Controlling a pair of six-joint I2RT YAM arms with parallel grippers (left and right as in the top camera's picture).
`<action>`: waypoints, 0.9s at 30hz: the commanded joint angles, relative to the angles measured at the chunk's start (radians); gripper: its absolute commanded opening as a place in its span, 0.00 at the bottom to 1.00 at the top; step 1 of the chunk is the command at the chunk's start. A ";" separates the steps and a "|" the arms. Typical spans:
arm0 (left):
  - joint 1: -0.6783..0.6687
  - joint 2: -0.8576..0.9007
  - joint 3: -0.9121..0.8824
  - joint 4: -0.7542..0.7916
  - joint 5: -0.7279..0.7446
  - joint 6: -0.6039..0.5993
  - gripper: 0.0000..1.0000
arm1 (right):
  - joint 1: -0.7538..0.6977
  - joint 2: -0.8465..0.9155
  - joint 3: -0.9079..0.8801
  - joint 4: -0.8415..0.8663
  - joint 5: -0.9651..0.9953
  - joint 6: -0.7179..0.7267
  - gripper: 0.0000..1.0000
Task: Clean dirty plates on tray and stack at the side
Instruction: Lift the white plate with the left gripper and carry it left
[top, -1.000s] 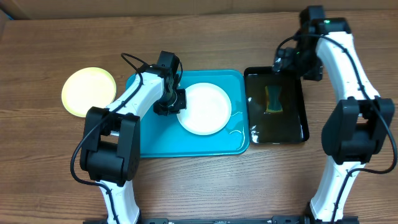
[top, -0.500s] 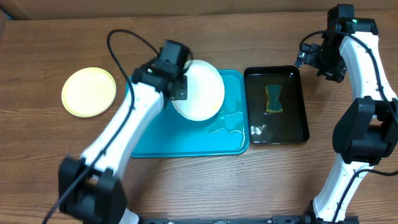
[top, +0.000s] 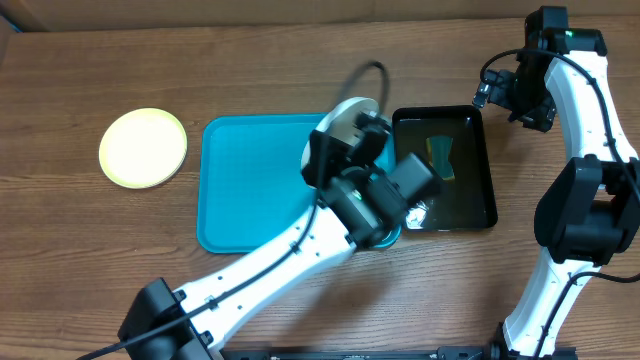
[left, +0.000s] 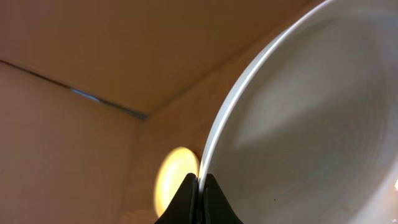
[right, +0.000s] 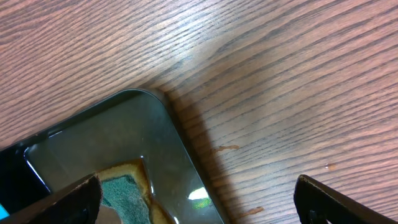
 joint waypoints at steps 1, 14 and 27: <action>-0.058 0.006 0.014 0.001 -0.270 0.045 0.04 | 0.003 -0.034 0.023 0.003 0.010 0.008 1.00; -0.146 0.006 0.014 0.008 -0.333 0.076 0.04 | 0.003 -0.034 0.023 0.003 0.010 0.008 1.00; -0.144 0.006 0.014 0.038 -0.206 0.065 0.04 | 0.003 -0.034 0.023 0.003 0.010 0.008 1.00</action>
